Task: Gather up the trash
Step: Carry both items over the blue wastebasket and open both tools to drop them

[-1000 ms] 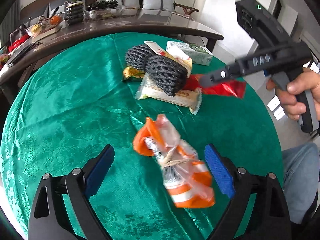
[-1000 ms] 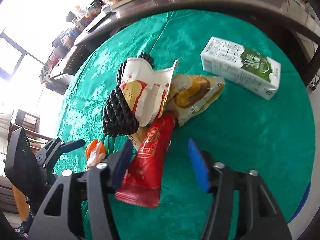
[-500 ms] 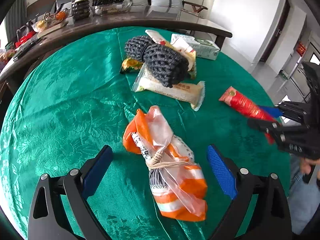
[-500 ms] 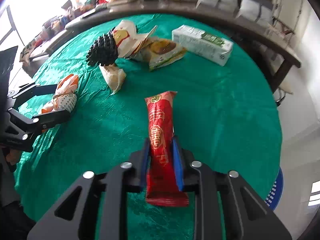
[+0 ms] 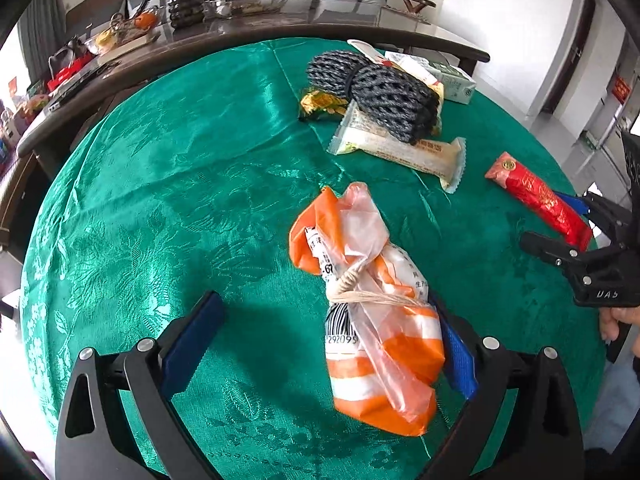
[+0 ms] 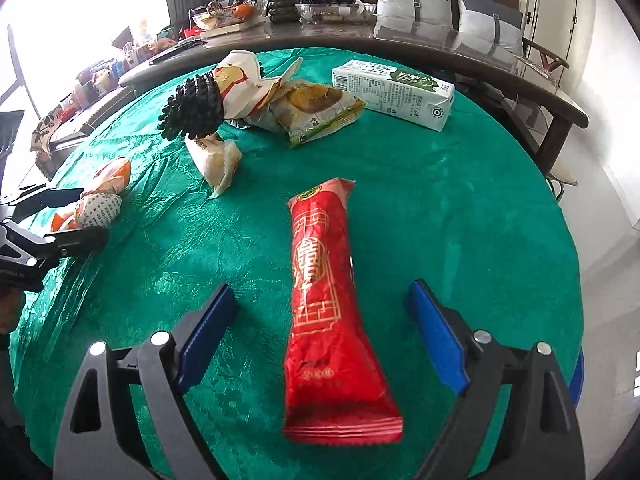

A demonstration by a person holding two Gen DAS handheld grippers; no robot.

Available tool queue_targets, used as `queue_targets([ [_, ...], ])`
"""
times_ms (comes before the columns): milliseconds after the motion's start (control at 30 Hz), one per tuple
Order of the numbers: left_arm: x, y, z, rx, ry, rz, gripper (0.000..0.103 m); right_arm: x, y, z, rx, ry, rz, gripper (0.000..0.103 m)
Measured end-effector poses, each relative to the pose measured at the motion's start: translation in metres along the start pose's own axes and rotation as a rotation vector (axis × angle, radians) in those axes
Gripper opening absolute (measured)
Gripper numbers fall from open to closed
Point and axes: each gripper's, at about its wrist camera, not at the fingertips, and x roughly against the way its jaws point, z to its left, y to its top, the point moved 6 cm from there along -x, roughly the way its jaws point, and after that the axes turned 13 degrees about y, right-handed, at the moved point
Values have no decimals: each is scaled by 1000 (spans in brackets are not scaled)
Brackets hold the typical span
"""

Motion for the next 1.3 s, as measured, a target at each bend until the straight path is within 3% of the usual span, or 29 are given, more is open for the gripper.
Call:
queue_targets([
  [233, 10, 8, -12, 31, -74, -9, 96, 20, 28, -11, -32, 90, 96, 86],
  [333, 4, 9, -14, 36, -37, 11, 95, 9, 39, -9, -13, 112, 245, 86],
  [400, 3, 10, -14, 50, -37, 17, 85, -3, 41, -7, -8, 126, 321, 84],
  [433, 4, 10, -12, 55, -39, 14, 82, -8, 41, -7, -6, 121, 344, 75],
  [500, 7, 11, -12, 60, -49, 4, 65, -14, 42, -8, -20, 115, 362, 57],
  [533, 8, 11, -12, 61, -54, 2, 60, -14, 43, -8, -30, 127, 363, 47],
  [567, 9, 11, -12, 62, -70, -2, 47, -13, 44, -7, -35, 135, 360, 27],
  [667, 13, 12, -11, 62, -91, -14, 43, -3, 42, -5, -36, 139, 322, 17],
  [967, 38, 21, -40, 63, -191, -58, 42, 36, 31, -29, -110, 180, 189, 13],
  [1167, 55, 41, -99, 7, -257, -69, 42, 66, 29, -65, -207, 198, 89, 13],
  [1300, 59, 65, -147, 1, -308, -70, 43, 98, 29, -103, -248, 147, 24, 13],
])
